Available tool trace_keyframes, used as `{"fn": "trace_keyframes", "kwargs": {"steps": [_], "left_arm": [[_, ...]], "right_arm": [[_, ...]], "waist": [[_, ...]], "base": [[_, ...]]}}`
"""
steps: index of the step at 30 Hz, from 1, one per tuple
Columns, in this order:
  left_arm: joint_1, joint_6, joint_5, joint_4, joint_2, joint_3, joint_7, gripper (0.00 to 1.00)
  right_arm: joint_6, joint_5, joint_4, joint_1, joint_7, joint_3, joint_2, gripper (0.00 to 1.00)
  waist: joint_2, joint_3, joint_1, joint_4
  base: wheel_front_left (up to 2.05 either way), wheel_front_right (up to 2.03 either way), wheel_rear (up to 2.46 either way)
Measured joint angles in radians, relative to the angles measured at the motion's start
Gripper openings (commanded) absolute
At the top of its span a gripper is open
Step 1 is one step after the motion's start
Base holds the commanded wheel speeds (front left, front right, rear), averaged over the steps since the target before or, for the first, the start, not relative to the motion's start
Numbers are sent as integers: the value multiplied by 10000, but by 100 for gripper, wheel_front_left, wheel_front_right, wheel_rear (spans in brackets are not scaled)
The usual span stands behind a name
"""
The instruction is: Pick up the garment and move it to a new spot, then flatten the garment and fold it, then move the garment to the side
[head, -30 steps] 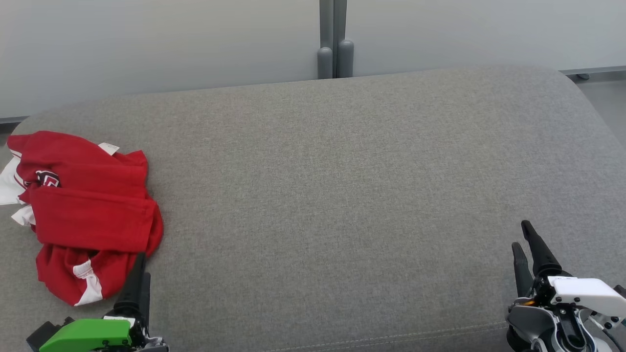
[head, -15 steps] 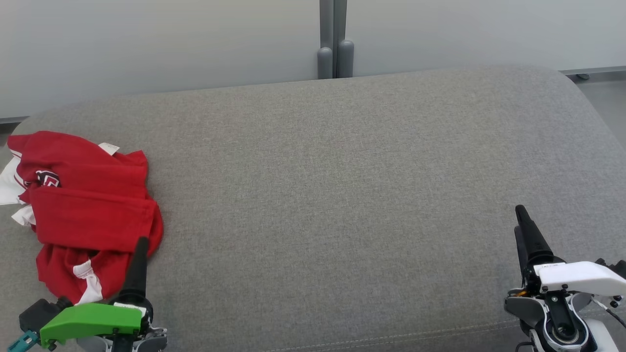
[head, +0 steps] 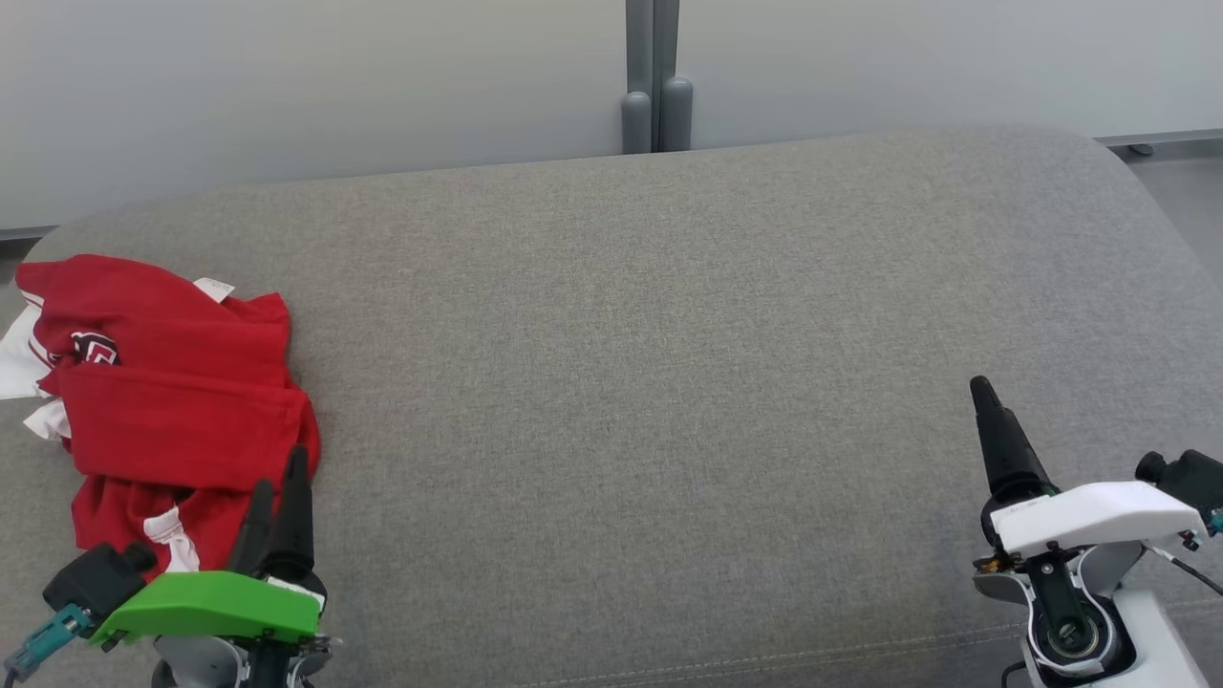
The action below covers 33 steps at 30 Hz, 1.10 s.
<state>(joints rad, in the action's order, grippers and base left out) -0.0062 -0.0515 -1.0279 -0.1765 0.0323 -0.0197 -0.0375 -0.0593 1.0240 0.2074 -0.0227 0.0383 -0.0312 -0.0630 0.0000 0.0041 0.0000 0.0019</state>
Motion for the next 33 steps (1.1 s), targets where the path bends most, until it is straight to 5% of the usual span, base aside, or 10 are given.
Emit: {"fn": "trace_keyframes", "kwargs": {"steps": [33], "left_arm": [[406,968,5087,550,86,-456,-1133,100]], "right_arm": [[802,-5361,-477,10,1114,-1593,-203,100]], "waist": [[0,-49,0,8]], "base": [[0,0,0]]}}
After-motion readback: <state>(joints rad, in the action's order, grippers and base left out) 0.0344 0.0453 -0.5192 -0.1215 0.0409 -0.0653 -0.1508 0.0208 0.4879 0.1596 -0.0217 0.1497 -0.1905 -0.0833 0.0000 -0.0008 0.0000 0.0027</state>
